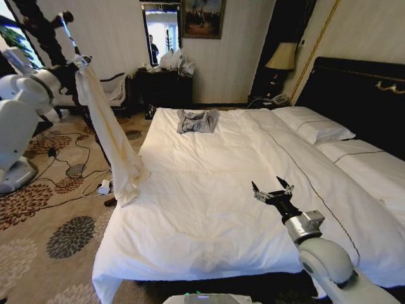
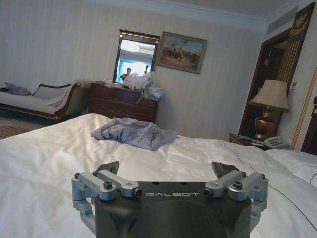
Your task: Pick up the clothes from the bed and hang them on the clothes hanger.
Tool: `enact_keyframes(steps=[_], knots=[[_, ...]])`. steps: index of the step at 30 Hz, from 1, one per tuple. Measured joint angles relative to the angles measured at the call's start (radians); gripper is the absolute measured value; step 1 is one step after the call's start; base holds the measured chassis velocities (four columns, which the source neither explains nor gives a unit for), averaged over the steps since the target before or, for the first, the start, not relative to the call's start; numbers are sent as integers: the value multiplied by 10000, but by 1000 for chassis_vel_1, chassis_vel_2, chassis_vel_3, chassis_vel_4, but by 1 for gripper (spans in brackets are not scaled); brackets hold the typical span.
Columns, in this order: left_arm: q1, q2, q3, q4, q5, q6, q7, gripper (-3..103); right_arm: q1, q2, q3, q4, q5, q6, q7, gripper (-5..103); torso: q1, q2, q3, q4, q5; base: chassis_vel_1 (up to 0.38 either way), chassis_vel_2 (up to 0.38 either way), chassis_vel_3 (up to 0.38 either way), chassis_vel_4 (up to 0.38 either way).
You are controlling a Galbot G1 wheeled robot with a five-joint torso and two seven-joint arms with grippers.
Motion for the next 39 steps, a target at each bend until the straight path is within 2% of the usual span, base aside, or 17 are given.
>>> enact_keyframes(steps=[12,15,16,20,27,30,32,33,34,35,37,39], knots=[[828,803,-690,-1293,-96,71,-174,100,0,0,0,0,0,0,0,100,3,0,1,-2,1,0,0,0,0],[1437,1410,-1169,-2152,-199,54,-268,100,0,0,-1,0,0,0,0,100,1,1,0,2,0,0,0,0,0],[1437,1410,-1169,-2152,-199,54,-268,100,0,0,-1,0,0,0,0,100,1,1,0,2,0,0,0,0,0],[1932,2227,-1403,-3457,-517,-96,-396,100,0,0,0,0,0,0,0,100,1,0,1,1,0,0,0,0,0],[2251,2955,-1553,-4893,-1053,-213,-598,100,1,0,0,-1,0,0,0,100,0,1,0,-2,5,0,0,0,0],[2774,3269,-2002,-5437,-1150,-332,-779,100,1,0,0,0,0,0,0,100,1,0,0,-5,-1,0,0,0,0],[4114,3723,-2843,-6138,-959,-727,-886,100,1,0,0,-1,0,0,0,100,0,0,0,7,9,0,0,0,0],[4114,3723,-2843,-6138,-959,-727,-886,100,1,0,0,-1,0,0,0,100,0,0,0,7,9,0,0,0,0],[4817,3921,-3138,-6470,-789,-1019,-911,100,1,0,0,-1,0,0,0,100,0,1,0,5,-6,0,0,0,0],[5582,4053,-3465,-6878,-648,-1325,-939,100,1,0,0,-1,0,0,0,100,-1,1,-1,7,-5,0,0,0,0],[5951,4050,-3605,-7114,-576,-1470,-979,100,0,0,-1,0,0,0,0,100,-1,1,-1,6,3,0,0,0,0],[6640,3591,-3750,-7536,-145,-1711,-1011,100,1,-1,-1,0,0,0,0,100,-1,1,0,-3,0,0,0,0,0]])
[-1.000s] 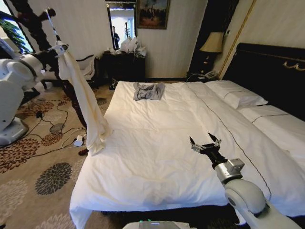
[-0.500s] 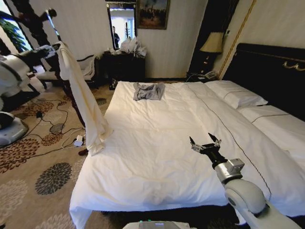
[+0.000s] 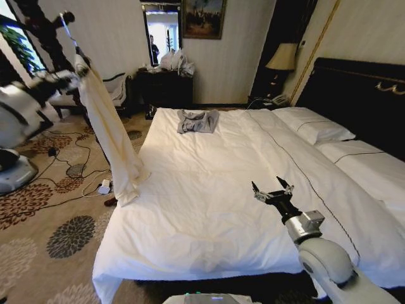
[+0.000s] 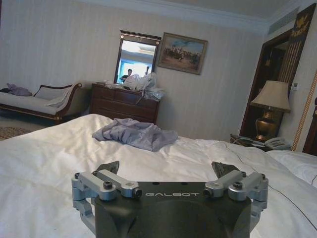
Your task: Pick up the clothes from the bed and hang them on the clothes hanger.
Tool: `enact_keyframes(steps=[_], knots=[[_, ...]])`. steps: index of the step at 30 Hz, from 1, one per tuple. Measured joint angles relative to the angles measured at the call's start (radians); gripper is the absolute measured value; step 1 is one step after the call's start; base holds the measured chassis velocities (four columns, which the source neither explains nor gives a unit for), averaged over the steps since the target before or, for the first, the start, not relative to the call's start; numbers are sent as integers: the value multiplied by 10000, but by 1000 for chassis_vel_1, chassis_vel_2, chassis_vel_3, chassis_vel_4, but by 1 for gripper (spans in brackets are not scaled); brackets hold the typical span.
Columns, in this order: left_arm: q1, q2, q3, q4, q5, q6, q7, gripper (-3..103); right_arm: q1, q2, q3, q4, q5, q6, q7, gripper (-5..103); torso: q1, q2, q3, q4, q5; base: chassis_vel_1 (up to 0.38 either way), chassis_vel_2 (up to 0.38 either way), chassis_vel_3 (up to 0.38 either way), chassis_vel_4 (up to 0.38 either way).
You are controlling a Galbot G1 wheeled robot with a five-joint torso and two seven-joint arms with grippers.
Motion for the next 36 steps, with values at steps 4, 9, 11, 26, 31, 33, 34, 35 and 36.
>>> enact_keyframes(steps=[4,9,11,26,31,33,34,35,36], knots=[[826,-471,-233,-480,548,-79,-7,100,0,1,0,0,0,0,0,100,3,-2,2,-8,6,0,0,0,0],[853,-733,-244,-659,770,-186,-12,100,0,0,0,0,0,0,0,100,1,-1,1,7,0,0,0,0,0],[378,-761,-97,-902,458,-186,-135,100,0,0,0,0,0,0,0,100,1,-2,1,6,0,0,0,0,0],[3105,-1528,-1682,-2280,1436,-513,-844,100,-1,0,0,0,0,0,0,100,2,-1,1,5,-1,0,0,0,0],[4440,-2608,-1942,-1452,2786,-1502,-522,100,-1,0,-1,0,0,0,0,100,1,-1,0,1,0,0,0,0,0],[4669,-2813,-1990,-1356,3084,-1671,-457,100,0,0,0,0,0,0,0,100,1,-1,1,0,1,0,0,0,0],[4938,-3028,-2050,-1292,3375,-1840,-393,100,0,0,0,0,0,0,0,100,1,-1,1,0,0,0,0,0,0],[5446,-3349,-2162,-1247,3947,-2211,-283,100,0,0,0,0,0,0,0,100,2,-1,1,0,1,0,0,0,0],[5937,-3601,-2323,-1252,4420,-2463,-223,100,0,0,0,0,0,1,0,100,2,-2,1,1,3,0,0,0,0]])
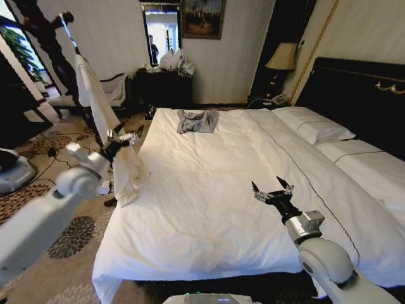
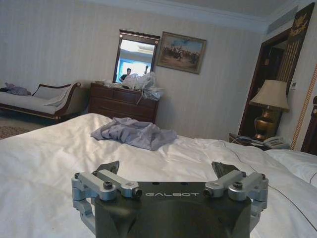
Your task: Pick up the clothes from the bed and hang them on the clothes hanger.
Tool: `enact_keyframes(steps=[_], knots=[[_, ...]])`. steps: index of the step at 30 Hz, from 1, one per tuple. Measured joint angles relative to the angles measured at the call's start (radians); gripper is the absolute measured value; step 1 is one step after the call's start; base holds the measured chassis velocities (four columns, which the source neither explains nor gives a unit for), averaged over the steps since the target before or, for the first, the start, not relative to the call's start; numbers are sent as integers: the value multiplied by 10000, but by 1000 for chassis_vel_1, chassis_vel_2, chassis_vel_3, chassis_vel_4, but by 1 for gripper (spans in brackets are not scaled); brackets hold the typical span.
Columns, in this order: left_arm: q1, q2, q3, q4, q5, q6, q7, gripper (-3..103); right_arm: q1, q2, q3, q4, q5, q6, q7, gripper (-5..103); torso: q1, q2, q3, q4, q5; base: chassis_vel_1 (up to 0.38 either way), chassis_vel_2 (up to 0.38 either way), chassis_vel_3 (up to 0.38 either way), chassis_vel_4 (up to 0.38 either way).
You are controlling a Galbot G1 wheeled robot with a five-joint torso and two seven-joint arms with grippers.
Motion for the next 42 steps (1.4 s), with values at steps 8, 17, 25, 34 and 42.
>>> enact_keyframes(steps=[8,17,25,34,42], knots=[[2150,-1066,-1228,24,2042,-655,178,100,0,0,0,0,0,0,0,100,0,1,0,3,-1,0,0,0,0],[4661,-2563,-3149,-389,3724,-1325,-194,100,0,0,0,0,1,-1,0,100,-1,1,-1,3,-1,0,0,0,0],[7045,-4438,-4211,-1814,5069,-1835,-198,100,0,0,0,0,0,0,0,100,-1,1,-2,1,0,0,0,0,0],[8507,-5067,-4730,-2923,5501,-1727,-401,100,0,0,0,0,1,0,0,100,-1,1,-1,2,0,0,0,0,0],[9570,-4996,-5207,-4105,5013,-813,-443,100,0,0,0,0,0,0,0,100,-1,1,-1,2,0,0,0,0,0]])
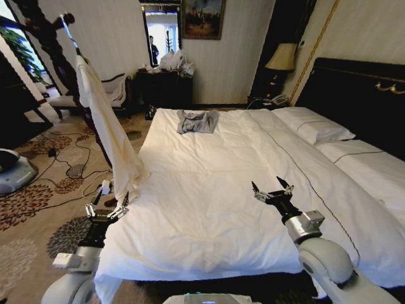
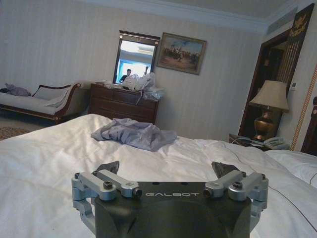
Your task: Pick up the clothes from the bed and hang them on the clothes hanger.
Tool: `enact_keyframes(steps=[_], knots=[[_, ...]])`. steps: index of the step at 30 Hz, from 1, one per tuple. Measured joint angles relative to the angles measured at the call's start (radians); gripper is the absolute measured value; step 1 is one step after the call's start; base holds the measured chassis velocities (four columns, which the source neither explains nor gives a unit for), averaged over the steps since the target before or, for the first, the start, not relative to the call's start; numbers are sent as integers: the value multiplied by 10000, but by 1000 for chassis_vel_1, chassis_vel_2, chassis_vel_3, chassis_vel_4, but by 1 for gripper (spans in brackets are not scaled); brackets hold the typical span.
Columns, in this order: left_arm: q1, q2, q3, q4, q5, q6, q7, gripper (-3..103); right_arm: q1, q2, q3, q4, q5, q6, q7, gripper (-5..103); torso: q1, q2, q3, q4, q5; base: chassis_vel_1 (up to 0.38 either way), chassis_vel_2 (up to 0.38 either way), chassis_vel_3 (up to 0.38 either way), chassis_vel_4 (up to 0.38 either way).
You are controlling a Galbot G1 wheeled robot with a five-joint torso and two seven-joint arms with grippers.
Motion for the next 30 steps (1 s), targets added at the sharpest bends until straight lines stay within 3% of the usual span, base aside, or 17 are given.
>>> enact_keyframes(steps=[2,6,30], knots=[[246,72,-346,-225,-219,531,-51,100,0,0,0,0,0,0,0,100,0,0,0,0,1,0,0,0,0],[265,76,-394,-398,-248,831,-274,100,0,0,0,0,0,0,0,100,0,0,0,0,-2,0,0,0,0],[146,44,-158,-476,-106,868,-420,100,0,0,0,0,0,0,0,100,1,0,0,0,-1,0,0,0,0]])
